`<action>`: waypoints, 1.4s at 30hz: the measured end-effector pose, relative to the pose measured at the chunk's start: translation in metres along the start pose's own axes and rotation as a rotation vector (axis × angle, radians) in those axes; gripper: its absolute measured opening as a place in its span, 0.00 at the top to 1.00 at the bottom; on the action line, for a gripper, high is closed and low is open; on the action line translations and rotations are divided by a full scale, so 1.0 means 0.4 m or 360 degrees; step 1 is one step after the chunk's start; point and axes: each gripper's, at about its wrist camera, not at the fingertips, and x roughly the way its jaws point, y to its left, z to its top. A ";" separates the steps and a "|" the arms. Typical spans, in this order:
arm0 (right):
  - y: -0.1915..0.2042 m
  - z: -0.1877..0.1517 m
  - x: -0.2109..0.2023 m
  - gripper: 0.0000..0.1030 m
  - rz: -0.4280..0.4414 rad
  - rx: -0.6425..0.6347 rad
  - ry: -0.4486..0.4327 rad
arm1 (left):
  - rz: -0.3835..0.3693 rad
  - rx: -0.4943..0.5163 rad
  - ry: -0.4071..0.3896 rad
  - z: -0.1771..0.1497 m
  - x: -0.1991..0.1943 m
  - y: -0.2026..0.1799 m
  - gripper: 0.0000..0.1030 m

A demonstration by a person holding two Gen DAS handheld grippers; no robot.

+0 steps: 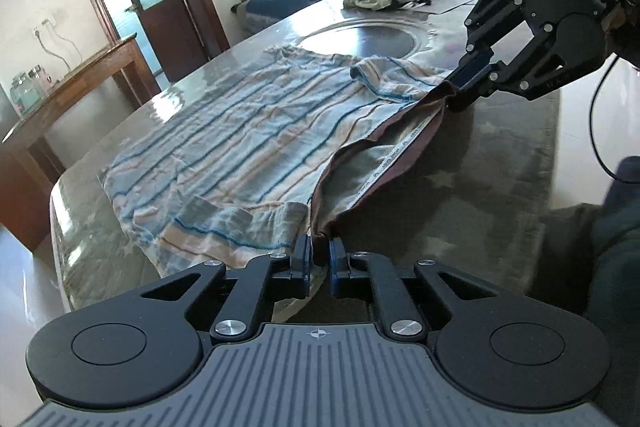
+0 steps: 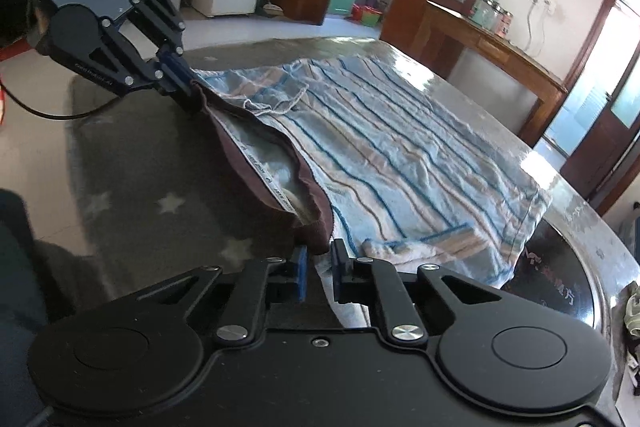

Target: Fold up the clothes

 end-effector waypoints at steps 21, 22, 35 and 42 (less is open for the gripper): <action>-0.007 0.042 -0.152 0.89 -0.0022 0.0048 -0.0133 | 0.0133 -0.0175 -0.0132 0.082 -0.126 -0.019 0.91; -0.022 0.052 -0.145 0.89 -0.0033 0.0051 -0.0138 | 0.0149 -0.0188 -0.0141 0.095 -0.116 -0.003 0.91; -0.273 0.160 -0.009 0.91 -0.0125 0.0223 -0.0155 | 0.0209 -0.0336 -0.0116 0.214 0.054 0.199 0.91; -0.274 0.113 0.042 0.64 -0.0049 0.0257 -0.0053 | 0.0200 -0.0364 -0.0046 0.193 0.126 0.236 0.91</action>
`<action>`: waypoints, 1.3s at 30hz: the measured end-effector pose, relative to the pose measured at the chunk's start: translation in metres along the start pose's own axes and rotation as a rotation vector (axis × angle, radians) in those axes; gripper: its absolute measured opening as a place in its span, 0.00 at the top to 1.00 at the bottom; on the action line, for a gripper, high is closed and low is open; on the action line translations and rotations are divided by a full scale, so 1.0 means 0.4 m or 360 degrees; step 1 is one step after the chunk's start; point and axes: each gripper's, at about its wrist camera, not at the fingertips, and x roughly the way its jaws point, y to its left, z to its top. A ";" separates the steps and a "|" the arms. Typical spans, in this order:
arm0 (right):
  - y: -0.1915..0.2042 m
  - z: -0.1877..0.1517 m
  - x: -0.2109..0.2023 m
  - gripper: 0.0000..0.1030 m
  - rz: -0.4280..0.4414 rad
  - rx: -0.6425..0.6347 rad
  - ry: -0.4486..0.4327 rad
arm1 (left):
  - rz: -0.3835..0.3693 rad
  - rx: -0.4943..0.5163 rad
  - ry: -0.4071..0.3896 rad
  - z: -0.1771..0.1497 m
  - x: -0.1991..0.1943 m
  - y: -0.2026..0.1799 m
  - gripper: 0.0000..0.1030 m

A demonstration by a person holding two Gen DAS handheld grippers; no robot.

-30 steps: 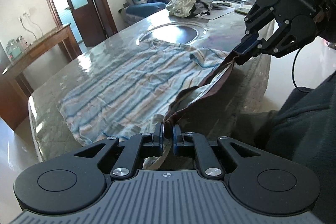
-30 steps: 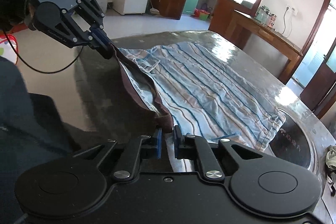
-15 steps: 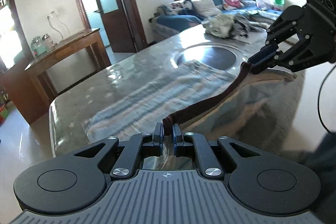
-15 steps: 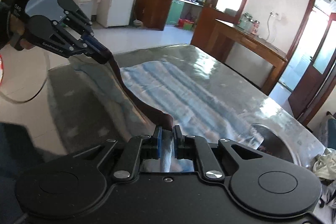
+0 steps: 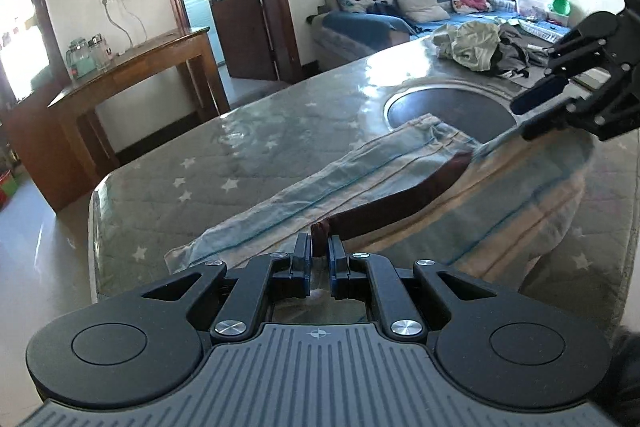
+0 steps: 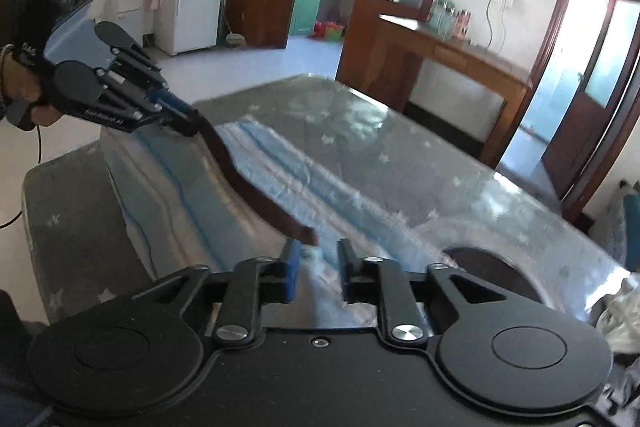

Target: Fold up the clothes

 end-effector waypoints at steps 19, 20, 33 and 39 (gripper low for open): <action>-0.160 -0.106 0.127 0.39 -0.0057 0.0485 0.0198 | -0.0001 -0.0089 0.0144 -0.050 0.095 0.038 0.91; -0.162 -0.108 0.130 0.39 -0.0041 0.0503 0.0201 | -0.0001 -0.0092 0.0149 -0.050 0.098 0.039 0.91; -0.153 -0.047 0.046 0.88 -0.0106 0.0432 0.0014 | 0.0069 -0.0138 0.0029 0.012 0.069 0.067 0.91; -0.201 0.005 0.038 0.88 -0.0223 0.0428 -0.0117 | 0.0130 -0.0173 -0.0067 0.076 0.092 0.112 0.91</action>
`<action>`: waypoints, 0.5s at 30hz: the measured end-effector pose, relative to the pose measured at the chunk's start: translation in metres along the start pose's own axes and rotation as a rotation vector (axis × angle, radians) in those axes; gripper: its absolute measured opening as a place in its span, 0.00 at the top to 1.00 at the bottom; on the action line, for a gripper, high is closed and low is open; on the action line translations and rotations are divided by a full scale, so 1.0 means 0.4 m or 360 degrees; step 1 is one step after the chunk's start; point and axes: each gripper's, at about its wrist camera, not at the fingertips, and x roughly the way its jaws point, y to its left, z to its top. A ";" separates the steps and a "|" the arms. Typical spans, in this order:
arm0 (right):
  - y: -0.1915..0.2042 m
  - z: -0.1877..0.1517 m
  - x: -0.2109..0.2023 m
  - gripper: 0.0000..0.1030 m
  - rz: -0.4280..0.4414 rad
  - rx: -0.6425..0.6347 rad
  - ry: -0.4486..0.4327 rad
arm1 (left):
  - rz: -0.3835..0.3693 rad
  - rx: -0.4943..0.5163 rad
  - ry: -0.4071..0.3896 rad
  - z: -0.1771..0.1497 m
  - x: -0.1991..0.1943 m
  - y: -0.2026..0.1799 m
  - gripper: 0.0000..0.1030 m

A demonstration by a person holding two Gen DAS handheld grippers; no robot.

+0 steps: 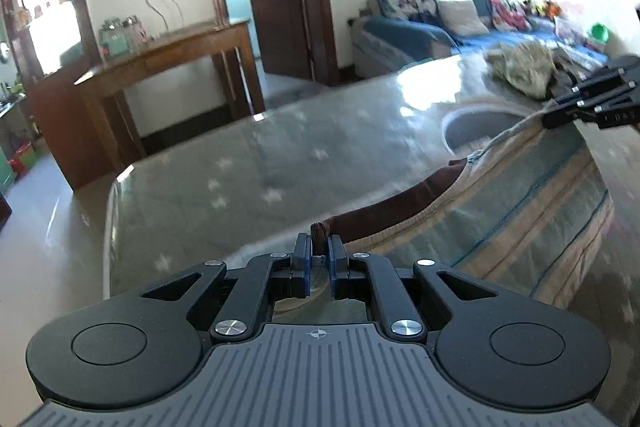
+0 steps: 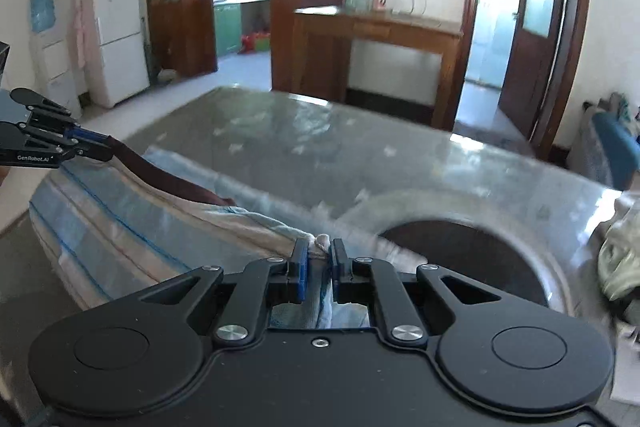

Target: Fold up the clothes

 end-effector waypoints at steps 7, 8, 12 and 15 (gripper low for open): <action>-0.049 -0.002 0.103 0.88 -0.0133 0.0073 0.0003 | 0.0036 -0.0035 0.0023 0.047 0.148 0.010 0.91; -0.053 -0.008 0.119 0.88 -0.0153 0.0070 0.0014 | 0.0043 -0.0038 0.0033 0.046 0.166 0.009 0.91; -0.072 -0.039 0.182 0.88 -0.0199 0.0103 0.0081 | 0.0046 -0.0088 0.0083 0.030 0.235 0.009 0.91; -0.083 -0.065 0.217 0.88 -0.0219 0.0139 0.0139 | 0.0056 -0.0105 0.0109 0.017 0.260 0.008 0.91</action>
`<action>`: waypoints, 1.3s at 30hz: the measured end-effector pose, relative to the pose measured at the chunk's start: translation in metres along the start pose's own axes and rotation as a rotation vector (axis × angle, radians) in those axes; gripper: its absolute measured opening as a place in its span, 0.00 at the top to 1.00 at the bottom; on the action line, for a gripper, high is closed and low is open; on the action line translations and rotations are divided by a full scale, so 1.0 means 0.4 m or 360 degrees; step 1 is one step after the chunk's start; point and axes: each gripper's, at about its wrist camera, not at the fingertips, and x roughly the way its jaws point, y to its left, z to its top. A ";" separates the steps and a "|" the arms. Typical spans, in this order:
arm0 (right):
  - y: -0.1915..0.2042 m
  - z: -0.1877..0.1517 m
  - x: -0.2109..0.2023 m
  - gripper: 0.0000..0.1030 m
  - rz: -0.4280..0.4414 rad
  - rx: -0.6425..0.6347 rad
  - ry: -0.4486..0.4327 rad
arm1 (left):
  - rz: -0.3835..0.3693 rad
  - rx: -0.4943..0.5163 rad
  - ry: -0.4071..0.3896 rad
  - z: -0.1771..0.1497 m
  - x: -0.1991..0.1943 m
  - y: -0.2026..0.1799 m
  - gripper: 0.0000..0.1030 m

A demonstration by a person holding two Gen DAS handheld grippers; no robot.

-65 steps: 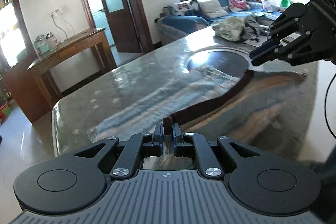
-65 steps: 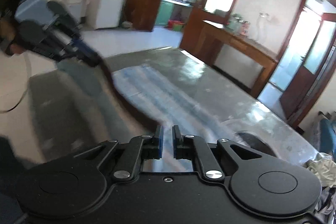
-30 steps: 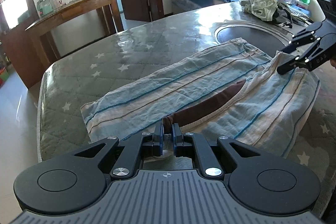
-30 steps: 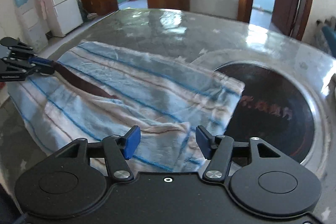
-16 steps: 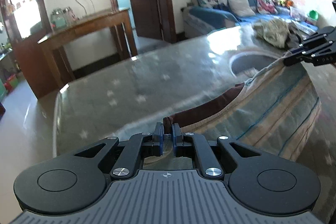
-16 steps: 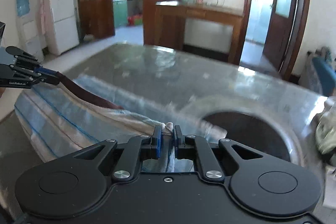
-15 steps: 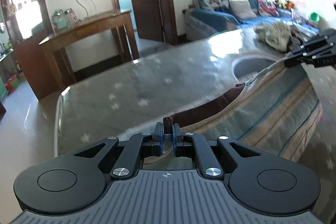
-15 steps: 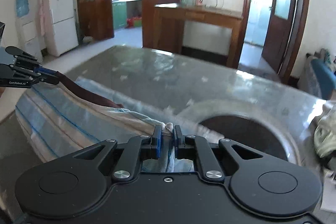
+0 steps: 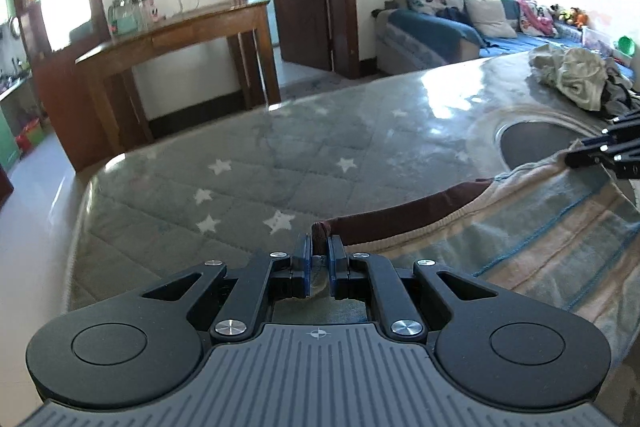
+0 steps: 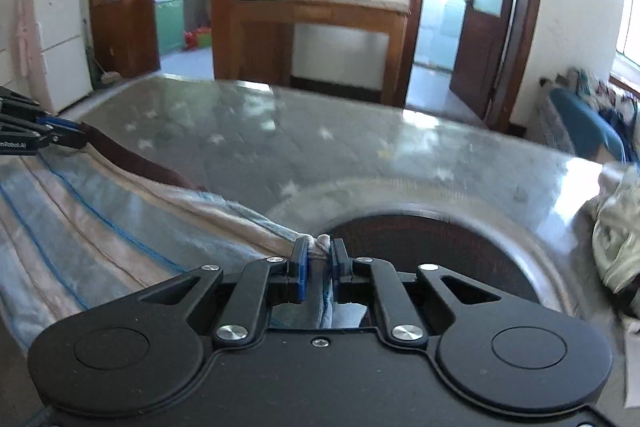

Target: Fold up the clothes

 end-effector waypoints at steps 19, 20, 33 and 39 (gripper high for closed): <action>0.132 0.020 -0.035 0.63 0.0043 -0.0123 -0.0096 | 0.0115 -0.0162 -0.0097 -0.046 -0.160 0.054 0.70; 0.151 0.017 -0.024 0.63 0.0085 -0.0124 -0.0081 | 0.0114 -0.0170 -0.0093 -0.055 -0.173 0.058 0.70; 0.213 -0.001 0.001 0.53 0.0163 -0.0102 -0.0006 | -0.0007 -0.0396 -0.0014 -0.225 -0.341 0.141 0.62; 0.220 -0.020 0.015 0.49 0.0123 -0.0102 0.0021 | -0.0100 -0.0455 0.0004 -0.251 -0.316 0.132 0.89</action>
